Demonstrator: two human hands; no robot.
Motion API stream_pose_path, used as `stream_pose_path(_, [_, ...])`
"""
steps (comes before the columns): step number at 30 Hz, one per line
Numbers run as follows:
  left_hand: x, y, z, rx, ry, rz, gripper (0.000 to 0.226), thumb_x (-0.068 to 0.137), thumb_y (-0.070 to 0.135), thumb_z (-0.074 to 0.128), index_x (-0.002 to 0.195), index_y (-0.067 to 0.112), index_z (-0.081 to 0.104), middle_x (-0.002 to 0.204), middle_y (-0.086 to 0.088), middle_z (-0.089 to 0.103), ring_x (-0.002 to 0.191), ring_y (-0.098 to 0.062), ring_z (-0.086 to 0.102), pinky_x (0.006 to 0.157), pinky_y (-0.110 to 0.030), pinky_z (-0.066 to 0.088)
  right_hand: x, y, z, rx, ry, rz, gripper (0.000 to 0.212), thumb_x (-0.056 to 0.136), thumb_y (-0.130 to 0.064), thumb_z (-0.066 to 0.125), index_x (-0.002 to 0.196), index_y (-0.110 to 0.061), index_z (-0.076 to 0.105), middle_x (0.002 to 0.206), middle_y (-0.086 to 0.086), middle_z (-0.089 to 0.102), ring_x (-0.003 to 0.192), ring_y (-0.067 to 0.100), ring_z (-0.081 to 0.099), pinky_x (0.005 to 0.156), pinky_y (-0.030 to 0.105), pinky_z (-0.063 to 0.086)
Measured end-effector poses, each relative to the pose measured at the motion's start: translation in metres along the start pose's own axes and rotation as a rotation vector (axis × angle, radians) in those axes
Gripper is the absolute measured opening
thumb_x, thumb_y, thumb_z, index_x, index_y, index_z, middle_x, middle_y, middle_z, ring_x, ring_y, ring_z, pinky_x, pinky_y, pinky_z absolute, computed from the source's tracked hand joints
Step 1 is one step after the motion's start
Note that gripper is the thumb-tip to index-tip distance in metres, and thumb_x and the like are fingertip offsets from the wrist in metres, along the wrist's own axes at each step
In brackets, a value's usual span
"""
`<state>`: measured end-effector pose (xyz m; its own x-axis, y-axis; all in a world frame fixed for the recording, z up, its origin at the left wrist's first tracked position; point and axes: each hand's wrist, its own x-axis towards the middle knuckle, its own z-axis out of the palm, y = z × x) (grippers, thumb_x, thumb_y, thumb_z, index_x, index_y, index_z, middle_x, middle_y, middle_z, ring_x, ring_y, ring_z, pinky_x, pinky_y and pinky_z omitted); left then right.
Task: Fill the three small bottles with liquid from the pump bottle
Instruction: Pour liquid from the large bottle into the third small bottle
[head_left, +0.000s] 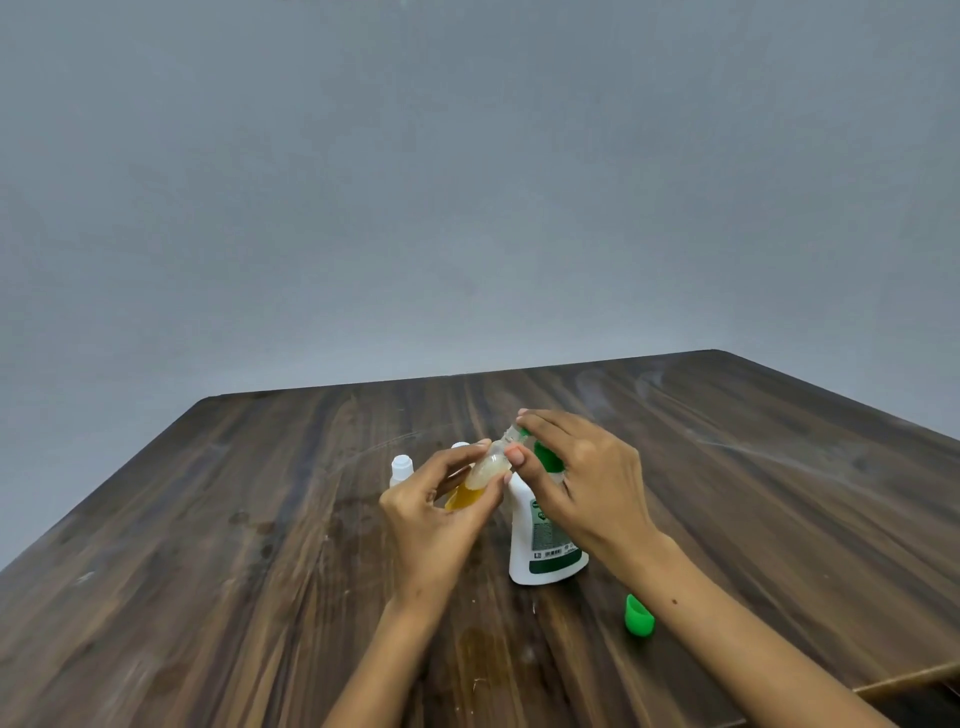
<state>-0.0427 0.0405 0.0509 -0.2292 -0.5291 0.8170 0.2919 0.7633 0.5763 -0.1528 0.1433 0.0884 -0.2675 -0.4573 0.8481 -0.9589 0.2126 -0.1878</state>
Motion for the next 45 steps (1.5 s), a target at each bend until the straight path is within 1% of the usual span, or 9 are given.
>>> stream_pose_path(3, [-0.001, 0.002, 0.0, -0.017, 0.002, -0.014, 0.031, 0.07, 0.016, 0.084, 0.1, 0.012, 0.076, 0.095, 0.01, 0.074, 0.09, -0.002, 0.071, 0.079, -0.016, 0.055, 0.001, 0.0, -0.002, 0.013, 0.006, -0.001, 0.074, 0.093, -0.068, 0.021, 0.105, -0.016, 0.073, 0.108, -0.003, 0.071, 0.095, 0.013, 0.067, 0.073, 0.015, 0.041])
stream_pose_path(7, [-0.001, -0.001, 0.001, -0.028, 0.017, -0.021, 0.031, 0.068, 0.008, 0.086, 0.098, 0.009, 0.076, 0.094, 0.007, 0.075, 0.09, -0.005, 0.072, 0.08, -0.02, 0.057, 0.004, 0.001, -0.006, 0.032, 0.016, -0.033, 0.075, 0.092, -0.069, 0.023, 0.109, -0.015, 0.071, 0.114, -0.002, 0.069, 0.105, 0.012, 0.063, 0.083, 0.018, 0.044])
stream_pose_path(11, [0.0, -0.004, 0.002, -0.01, 0.003, -0.001, 0.03, 0.069, 0.007, 0.085, 0.098, 0.008, 0.076, 0.095, 0.006, 0.076, 0.09, -0.004, 0.072, 0.08, -0.022, 0.057, -0.003, 0.001, 0.001, 0.044, 0.021, -0.009, 0.076, 0.09, -0.072, 0.026, 0.107, -0.014, 0.072, 0.112, -0.002, 0.069, 0.104, 0.012, 0.064, 0.081, 0.025, 0.051])
stream_pose_path(17, [0.001, -0.001, 0.001, -0.05, 0.021, -0.01, 0.03, 0.07, 0.02, 0.082, 0.097, 0.007, 0.076, 0.094, 0.005, 0.076, 0.089, -0.005, 0.072, 0.079, -0.022, 0.058, 0.003, 0.0, -0.002, 0.029, 0.022, -0.02, 0.076, 0.09, -0.072, 0.025, 0.111, -0.015, 0.071, 0.115, -0.001, 0.068, 0.108, 0.014, 0.062, 0.088, 0.025, 0.046])
stream_pose_path(22, [0.0, -0.003, 0.002, -0.012, 0.008, 0.009, 0.028, 0.068, 0.01, 0.084, 0.095, 0.007, 0.076, 0.093, 0.004, 0.076, 0.087, -0.003, 0.072, 0.078, -0.016, 0.055, 0.002, -0.003, 0.002, -0.001, 0.03, 0.011, 0.074, 0.09, -0.071, 0.025, 0.101, -0.016, 0.073, 0.103, -0.004, 0.071, 0.091, 0.011, 0.066, 0.074, 0.014, 0.041])
stream_pose_path(28, [-0.001, 0.004, 0.003, -0.037, 0.007, 0.012, 0.027, 0.068, 0.015, 0.081, 0.094, 0.012, 0.075, 0.091, 0.011, 0.074, 0.086, 0.002, 0.071, 0.077, -0.01, 0.052, 0.005, 0.0, -0.006, 0.011, 0.027, -0.026, 0.072, 0.092, -0.068, 0.025, 0.106, -0.016, 0.072, 0.108, -0.004, 0.07, 0.098, 0.01, 0.065, 0.078, 0.015, 0.042])
stream_pose_path(33, [0.0, 0.001, 0.002, -0.016, 0.01, 0.005, 0.028, 0.068, 0.008, 0.084, 0.095, 0.011, 0.076, 0.093, 0.009, 0.075, 0.088, 0.002, 0.07, 0.078, -0.013, 0.054, 0.003, -0.002, -0.001, 0.025, 0.042, 0.009, 0.07, 0.092, -0.068, 0.026, 0.099, -0.017, 0.073, 0.099, -0.006, 0.071, 0.088, 0.009, 0.066, 0.069, 0.011, 0.04])
stream_pose_path(40, [0.001, 0.004, 0.0, -0.046, -0.002, 0.007, 0.032, 0.069, 0.021, 0.08, 0.097, 0.008, 0.076, 0.093, 0.006, 0.075, 0.088, -0.001, 0.071, 0.077, -0.013, 0.054, 0.007, -0.001, -0.003, 0.019, 0.034, -0.029, 0.067, 0.092, -0.066, 0.027, 0.101, -0.016, 0.07, 0.101, -0.004, 0.069, 0.089, 0.01, 0.064, 0.07, 0.014, 0.041])
stream_pose_path(45, [0.001, 0.0, 0.002, -0.03, 0.003, 0.002, 0.029, 0.069, 0.015, 0.083, 0.097, 0.009, 0.076, 0.095, 0.007, 0.075, 0.089, -0.002, 0.071, 0.078, -0.016, 0.055, -0.005, 0.001, 0.005, 0.061, 0.055, -0.004, 0.07, 0.093, -0.066, 0.028, 0.108, -0.012, 0.07, 0.109, -0.001, 0.069, 0.099, 0.012, 0.064, 0.079, 0.02, 0.049])
